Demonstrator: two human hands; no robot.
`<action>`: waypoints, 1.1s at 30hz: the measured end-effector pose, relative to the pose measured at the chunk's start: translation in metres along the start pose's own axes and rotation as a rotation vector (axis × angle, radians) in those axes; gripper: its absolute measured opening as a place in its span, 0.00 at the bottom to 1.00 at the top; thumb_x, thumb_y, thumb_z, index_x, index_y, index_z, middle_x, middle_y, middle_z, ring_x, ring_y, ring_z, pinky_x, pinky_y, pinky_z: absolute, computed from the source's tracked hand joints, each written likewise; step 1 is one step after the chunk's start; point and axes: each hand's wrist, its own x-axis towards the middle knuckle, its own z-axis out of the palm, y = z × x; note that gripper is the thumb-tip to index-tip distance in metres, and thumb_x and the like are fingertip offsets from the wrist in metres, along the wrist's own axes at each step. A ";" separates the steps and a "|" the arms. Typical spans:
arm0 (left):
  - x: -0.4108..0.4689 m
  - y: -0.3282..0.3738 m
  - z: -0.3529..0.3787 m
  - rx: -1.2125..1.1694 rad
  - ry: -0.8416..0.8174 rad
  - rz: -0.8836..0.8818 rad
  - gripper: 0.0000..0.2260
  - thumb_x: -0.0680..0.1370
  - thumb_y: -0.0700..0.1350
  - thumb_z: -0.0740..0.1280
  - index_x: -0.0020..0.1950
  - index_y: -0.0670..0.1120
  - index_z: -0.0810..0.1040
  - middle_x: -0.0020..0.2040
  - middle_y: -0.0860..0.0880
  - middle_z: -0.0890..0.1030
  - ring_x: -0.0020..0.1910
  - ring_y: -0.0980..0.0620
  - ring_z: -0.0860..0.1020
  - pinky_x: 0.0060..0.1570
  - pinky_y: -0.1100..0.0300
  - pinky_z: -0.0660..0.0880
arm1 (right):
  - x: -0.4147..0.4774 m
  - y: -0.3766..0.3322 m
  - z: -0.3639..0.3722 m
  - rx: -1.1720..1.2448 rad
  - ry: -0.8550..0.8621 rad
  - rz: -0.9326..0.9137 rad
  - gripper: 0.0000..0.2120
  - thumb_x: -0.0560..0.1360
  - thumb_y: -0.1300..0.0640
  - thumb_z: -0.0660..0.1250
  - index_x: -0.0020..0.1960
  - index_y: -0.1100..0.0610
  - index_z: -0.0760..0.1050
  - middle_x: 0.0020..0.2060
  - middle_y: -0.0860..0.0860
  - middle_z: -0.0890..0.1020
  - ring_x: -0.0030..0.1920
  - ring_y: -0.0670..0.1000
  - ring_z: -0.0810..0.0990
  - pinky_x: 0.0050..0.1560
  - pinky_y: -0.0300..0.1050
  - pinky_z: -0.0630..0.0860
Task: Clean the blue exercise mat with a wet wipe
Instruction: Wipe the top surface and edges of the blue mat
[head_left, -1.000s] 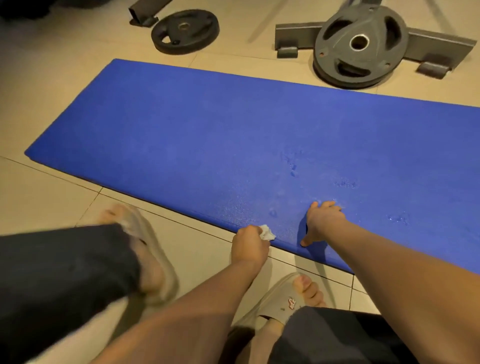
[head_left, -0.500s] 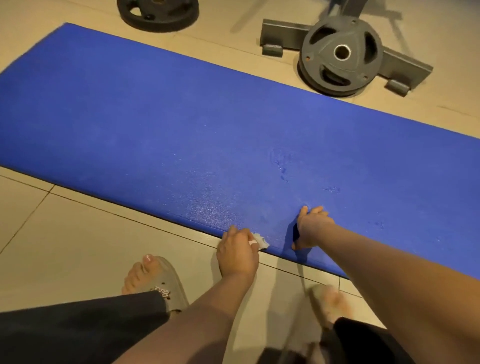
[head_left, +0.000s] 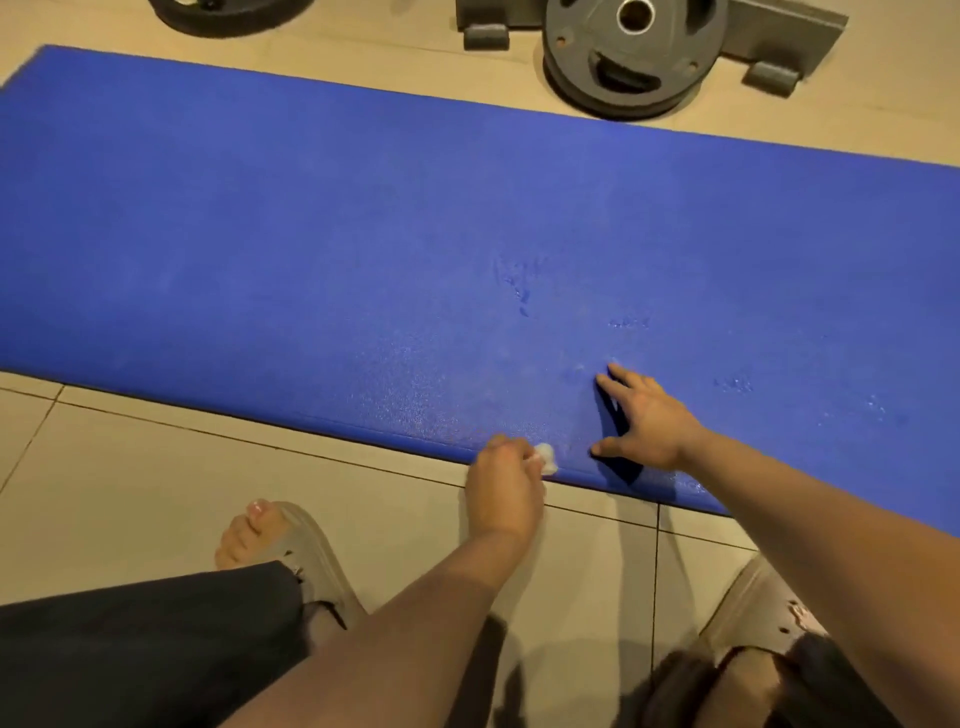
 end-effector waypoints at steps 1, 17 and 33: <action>-0.008 0.010 0.010 0.016 -0.033 0.052 0.07 0.80 0.45 0.67 0.43 0.45 0.80 0.48 0.46 0.79 0.47 0.41 0.79 0.47 0.49 0.74 | 0.001 0.004 0.000 -0.010 0.001 -0.019 0.51 0.71 0.39 0.75 0.83 0.51 0.50 0.82 0.48 0.48 0.81 0.53 0.50 0.75 0.59 0.64; 0.002 -0.003 0.001 -0.033 0.221 -0.002 0.04 0.80 0.45 0.69 0.48 0.47 0.83 0.48 0.51 0.80 0.47 0.48 0.78 0.49 0.51 0.77 | -0.001 -0.007 0.007 -0.213 0.040 -0.012 0.45 0.77 0.44 0.71 0.83 0.51 0.47 0.82 0.51 0.46 0.80 0.57 0.48 0.73 0.62 0.61; 0.031 -0.024 -0.034 0.111 0.286 0.057 0.05 0.80 0.42 0.70 0.49 0.45 0.85 0.47 0.46 0.81 0.46 0.43 0.80 0.47 0.49 0.77 | 0.001 -0.005 0.005 -0.212 0.033 -0.032 0.46 0.77 0.43 0.70 0.83 0.50 0.45 0.82 0.51 0.45 0.80 0.57 0.47 0.74 0.62 0.60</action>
